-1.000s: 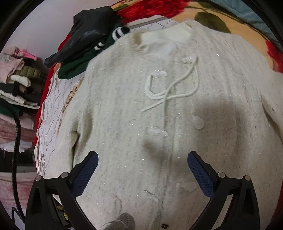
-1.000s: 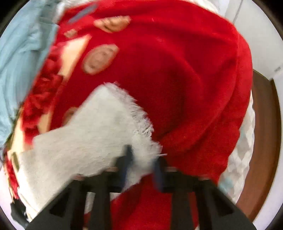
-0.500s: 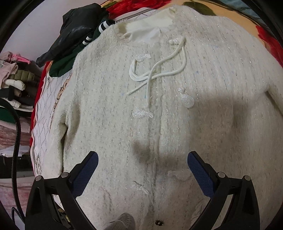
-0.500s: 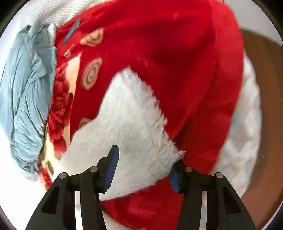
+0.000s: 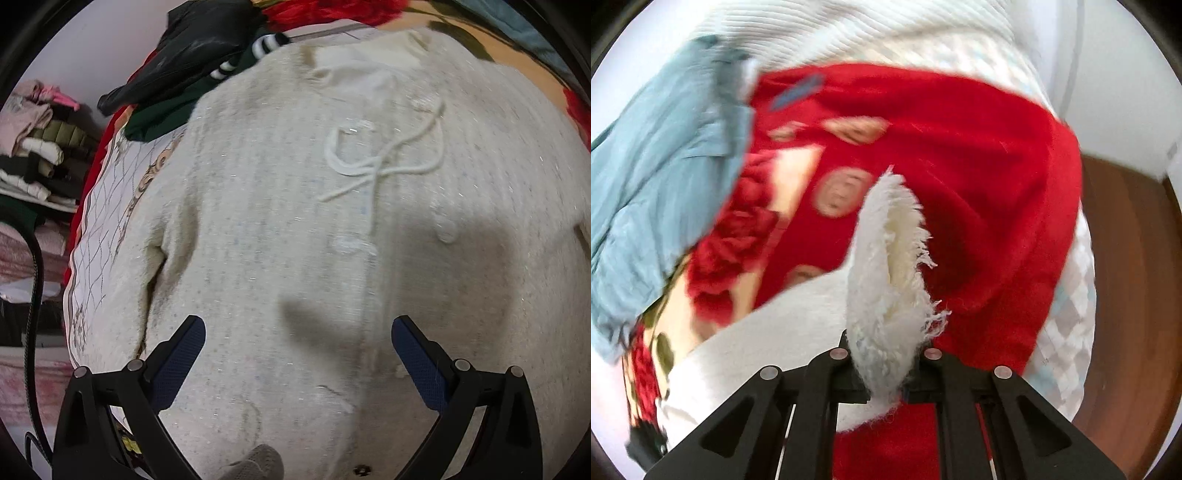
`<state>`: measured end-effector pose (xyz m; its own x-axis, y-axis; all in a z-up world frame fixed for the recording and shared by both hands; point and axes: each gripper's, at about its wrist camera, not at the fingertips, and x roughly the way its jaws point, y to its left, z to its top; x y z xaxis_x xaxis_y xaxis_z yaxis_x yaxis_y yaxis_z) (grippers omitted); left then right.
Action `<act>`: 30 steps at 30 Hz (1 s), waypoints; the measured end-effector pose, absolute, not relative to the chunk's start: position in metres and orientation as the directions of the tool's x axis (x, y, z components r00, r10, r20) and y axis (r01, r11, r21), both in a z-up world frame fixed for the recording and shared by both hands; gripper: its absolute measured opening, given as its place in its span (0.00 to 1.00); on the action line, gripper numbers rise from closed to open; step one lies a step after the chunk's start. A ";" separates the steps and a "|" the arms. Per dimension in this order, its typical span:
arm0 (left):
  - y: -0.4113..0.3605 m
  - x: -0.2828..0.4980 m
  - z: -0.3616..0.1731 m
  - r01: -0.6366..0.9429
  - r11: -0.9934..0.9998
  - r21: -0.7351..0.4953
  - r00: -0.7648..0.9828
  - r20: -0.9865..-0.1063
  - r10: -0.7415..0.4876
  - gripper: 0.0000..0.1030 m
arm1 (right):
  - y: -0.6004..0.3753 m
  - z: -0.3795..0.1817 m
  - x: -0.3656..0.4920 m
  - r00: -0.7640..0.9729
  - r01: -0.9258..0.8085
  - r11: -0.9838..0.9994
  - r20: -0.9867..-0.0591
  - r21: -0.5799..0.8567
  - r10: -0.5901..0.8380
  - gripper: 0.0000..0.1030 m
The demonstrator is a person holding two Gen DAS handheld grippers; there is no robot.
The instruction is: Fold large clothes
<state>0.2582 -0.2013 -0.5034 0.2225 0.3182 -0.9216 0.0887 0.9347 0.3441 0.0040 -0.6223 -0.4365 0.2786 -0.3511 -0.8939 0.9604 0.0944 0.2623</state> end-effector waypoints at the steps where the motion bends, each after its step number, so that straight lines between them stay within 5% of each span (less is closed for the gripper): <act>1: -0.196 0.259 -0.501 0.080 0.938 0.338 0.224 -0.923 0.313 1.00 | -0.616 -0.420 0.009 0.314 0.949 0.136 -0.879 0.283 -0.360 0.10; 8: -0.138 0.272 -0.483 -0.015 0.954 0.299 0.220 -0.930 0.294 1.00 | -0.555 -0.346 0.110 0.537 0.817 0.429 -0.779 0.385 -0.324 0.10; 14: -0.072 0.284 -0.478 -0.129 0.951 0.280 0.215 -0.928 0.303 1.00 | -0.449 -0.333 0.230 0.644 0.596 0.692 -0.757 0.407 -0.110 0.10; 22: 0.031 0.280 -0.498 -0.294 0.906 0.305 0.136 -0.925 0.356 1.00 | -0.221 -0.406 0.342 0.546 0.181 0.934 -0.822 0.308 0.165 0.09; 30: 0.106 0.256 -0.502 -0.380 0.875 0.299 0.091 -0.929 0.357 1.00 | -0.109 -0.518 0.392 0.233 0.058 0.985 -0.962 0.160 0.143 0.16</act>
